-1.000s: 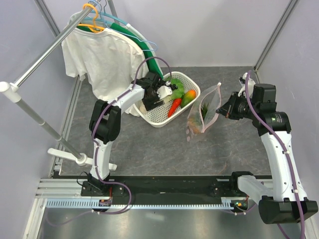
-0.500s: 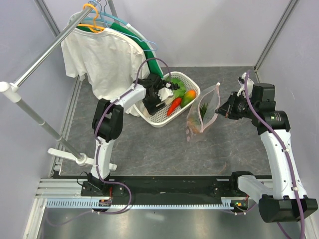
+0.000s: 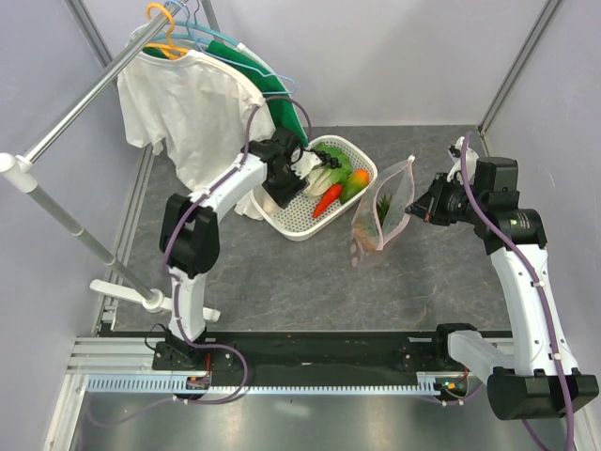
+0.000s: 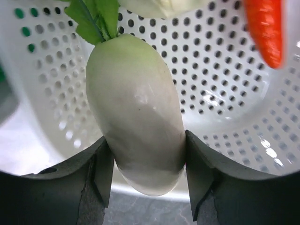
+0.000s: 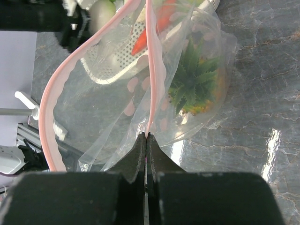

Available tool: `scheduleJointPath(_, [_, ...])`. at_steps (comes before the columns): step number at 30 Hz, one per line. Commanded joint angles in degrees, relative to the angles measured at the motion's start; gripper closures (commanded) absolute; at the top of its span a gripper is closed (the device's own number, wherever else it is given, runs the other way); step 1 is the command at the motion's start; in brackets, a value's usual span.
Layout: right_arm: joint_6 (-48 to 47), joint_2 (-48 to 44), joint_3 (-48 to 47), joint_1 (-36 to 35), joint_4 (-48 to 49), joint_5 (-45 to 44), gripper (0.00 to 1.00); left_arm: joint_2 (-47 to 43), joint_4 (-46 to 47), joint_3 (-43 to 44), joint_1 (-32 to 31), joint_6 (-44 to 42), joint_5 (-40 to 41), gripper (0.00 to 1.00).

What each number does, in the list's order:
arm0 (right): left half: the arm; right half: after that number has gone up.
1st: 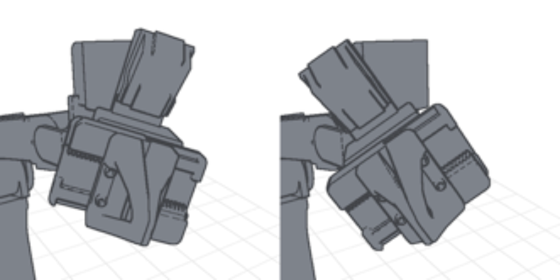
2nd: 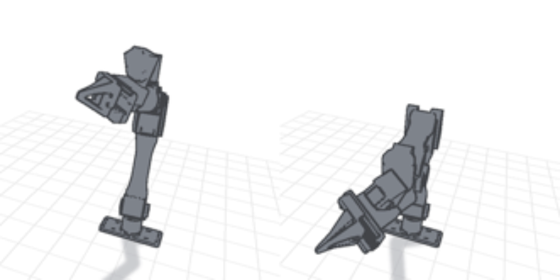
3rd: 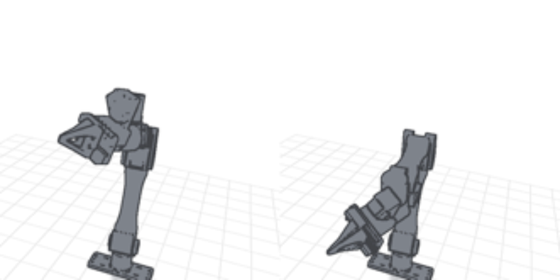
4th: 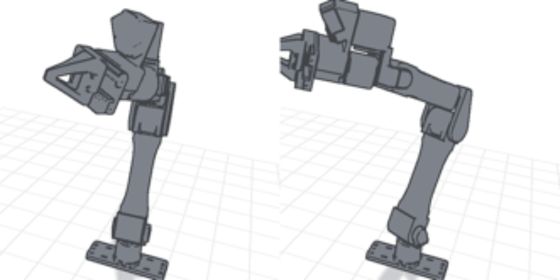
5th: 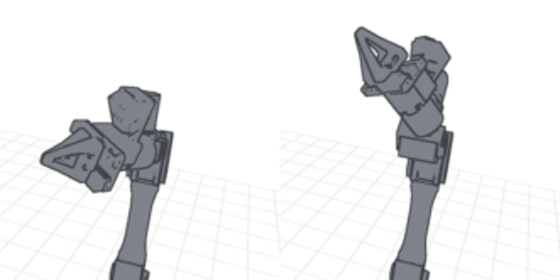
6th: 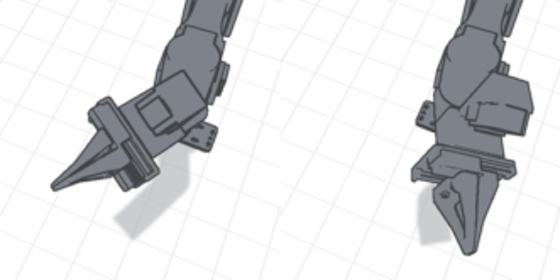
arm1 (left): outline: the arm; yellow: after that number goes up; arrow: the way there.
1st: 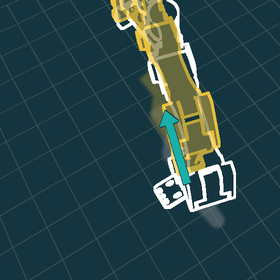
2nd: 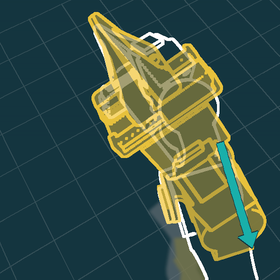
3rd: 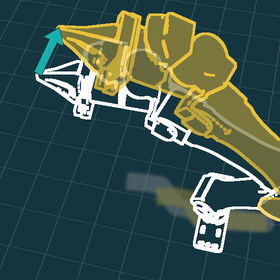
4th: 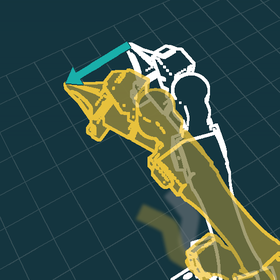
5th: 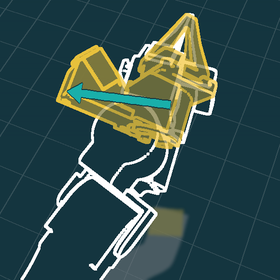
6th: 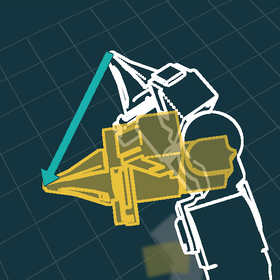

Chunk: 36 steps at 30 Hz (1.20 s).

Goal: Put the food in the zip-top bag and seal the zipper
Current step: Pick up the fake vegetable from the bin, then place the fake vegetable in the zipper food storage bag.

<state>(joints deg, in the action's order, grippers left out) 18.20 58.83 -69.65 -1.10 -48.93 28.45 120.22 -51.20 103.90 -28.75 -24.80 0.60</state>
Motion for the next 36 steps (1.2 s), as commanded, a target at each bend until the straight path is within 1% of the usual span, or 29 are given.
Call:
scheduleJointPath(1, [0.2, -0.3, 0.4, 0.1, 2.3, 1.0, 1.00, -11.7, -0.7, -1.7, -1.7, 1.7, -5.1, 0.73])
scheduleJointPath(2, [0.3, -0.3, 0.5, 0.2, 2.5, 1.2, 1.00, -12.9, -0.7, -3.2, -2.2, 0.1, -7.3, 0.73])
scheduleJointPath(4, [0.4, -0.1, 0.6, 0.1, 2.8, 1.2, 1.00, -15.4, -0.5, -4.0, -3.7, -1.0, -9.1, 0.73])
scheduleJointPath(7, [0.6, -0.1, 0.5, 0.2, 3.1, 1.2, 1.00, -17.3, -0.4, -3.7, -4.4, -0.6, -12.5, 0.74])
scheduleJointPath(10, [1.0, 0.1, 0.6, 0.2, 3.7, 1.3, 1.00, -20.0, 0.0, -2.1, -4.4, 0.7, -19.0, 0.74])
scheduleJointPath(11, [1.1, 0.2, 0.6, 0.1, 3.8, 1.4, 1.00, -20.8, 0.4, -1.6, -4.4, 1.7, -23.1, 0.74])
scheduleJointPath(13, [1.4, 0.7, 0.7, 0.2, 4.3, 1.9, 1.00, -23.1, 1.7, -0.6, -4.7, 2.5, -27.5, 0.71])
scheduleJointPath(14, [1.5, 0.7, 0.6, 0.1, 4.4, 2.0, 1.00, -23.8, 2.2, 0.3, -5.0, 3.3, -31.1, 0.70])
scheduleJointPath(18, [1.8, 1.0, 0.9, 0.1, 5.0, 2.8, 1.00, -25.9, 4.3, 3.2, -7.0, 4.8, -37.1, 0.67])
scheduleJointPath(19, [1.9, 0.9, 1.0, 0.1, 5.1, 2.8, 1.00, -25.9, 5.6, 3.8, -7.5, 6.4, -38.9, 0.64])
scheduleJointPath(21, [2.1, 0.9, 1.1, 0.2, 5.3, 3.0, 1.00, -25.8, 6.6, 5.7, -8.1, 7.9, -39.5, 0.60])
scheduleJointPath(24, [2.1, 0.8, 1.0, 0.2, 5.2, 3.1, 1.00, -24.5, 7.3, 8.8, -8.4, 9.9, -41.0, 0.60])
scheduleJointPath(27, [2.1, 0.8, 1.0, 0.2, 5.3, 3.2, 1.00, -24.3, 9.7, 10.0, -8.8, 13.5, -44.7, 0.64])
scheduleJointPath(31, [2.5, 0.8, 1.1, 0.2, 5.7, 3.7, 1.00, -27.0, 18.3, 8.0, -10.8, 19.1, -46.0, 0.66])
scheduleJointPath(32, [2.9, 0.8, 1.3, 0.2, 5.9, 4.0, 1.00, -27.7, 22.2, 7.3, -11.4, 19.8, -45.4, 0.66])
scheduleJointPath(36, [3.7, 0.6, 1.4, 0.1, 6.6, 4.5, 1.00, -28.6, 27.5, 3.7, -15.4, 19.5, -41.9, 0.65])
